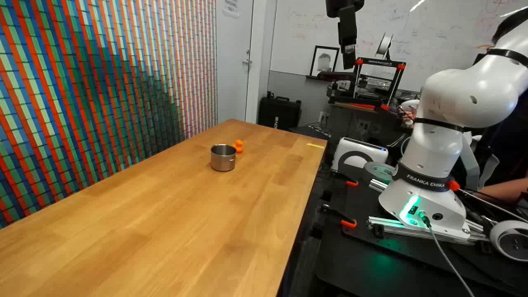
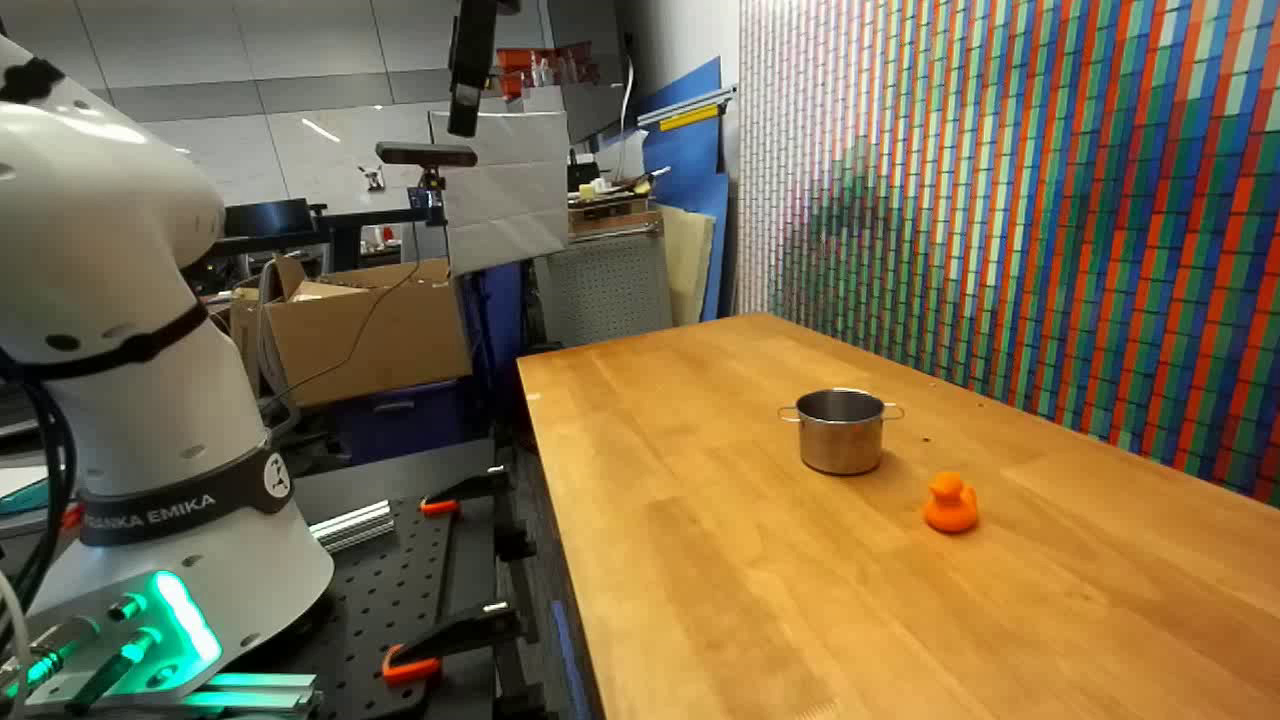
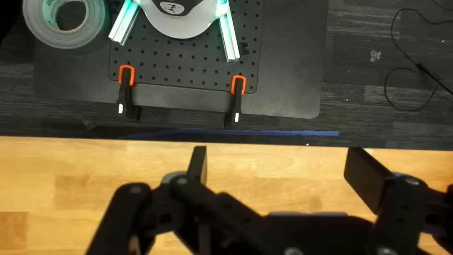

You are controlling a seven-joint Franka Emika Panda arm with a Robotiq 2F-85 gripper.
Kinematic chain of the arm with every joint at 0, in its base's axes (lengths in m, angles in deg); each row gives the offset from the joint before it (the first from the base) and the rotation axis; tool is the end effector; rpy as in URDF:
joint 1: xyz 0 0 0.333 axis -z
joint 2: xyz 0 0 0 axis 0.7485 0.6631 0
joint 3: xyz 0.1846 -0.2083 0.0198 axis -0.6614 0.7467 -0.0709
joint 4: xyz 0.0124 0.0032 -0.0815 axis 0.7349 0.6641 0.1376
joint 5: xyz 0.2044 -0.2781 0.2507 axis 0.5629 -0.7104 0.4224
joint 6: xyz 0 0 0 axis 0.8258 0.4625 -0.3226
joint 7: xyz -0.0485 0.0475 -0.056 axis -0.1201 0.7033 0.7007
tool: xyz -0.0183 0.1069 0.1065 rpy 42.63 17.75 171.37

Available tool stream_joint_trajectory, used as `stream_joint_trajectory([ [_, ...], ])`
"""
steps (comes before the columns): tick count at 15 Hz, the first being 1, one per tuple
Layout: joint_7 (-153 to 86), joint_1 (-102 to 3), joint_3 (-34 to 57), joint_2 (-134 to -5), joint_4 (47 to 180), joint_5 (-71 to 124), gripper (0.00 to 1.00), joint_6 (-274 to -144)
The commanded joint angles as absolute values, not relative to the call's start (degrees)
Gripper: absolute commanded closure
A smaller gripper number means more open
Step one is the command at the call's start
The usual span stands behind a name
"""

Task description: Pick the orange object and put it in the pot

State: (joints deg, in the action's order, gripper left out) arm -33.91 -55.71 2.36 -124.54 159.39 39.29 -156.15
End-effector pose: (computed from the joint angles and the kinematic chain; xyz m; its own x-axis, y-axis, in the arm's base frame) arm 0.3408 0.1049 0.4418 0.9410 0.1295 -0.3126 0.1080 -0.9905 -0.0851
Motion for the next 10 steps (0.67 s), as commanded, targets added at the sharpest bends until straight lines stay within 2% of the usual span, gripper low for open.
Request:
stream_joint_trajectory([
  [1,-34.3,-55.0,1.8,-124.5,159.3,39.5,0.00,-156.1],
  [8,-34.3,-55.0,1.8,-124.6,159.0,39.5,0.00,-156.1],
  [10,-34.9,-53.8,2.0,-122.7,159.7,36.9,0.00,-160.8],
])
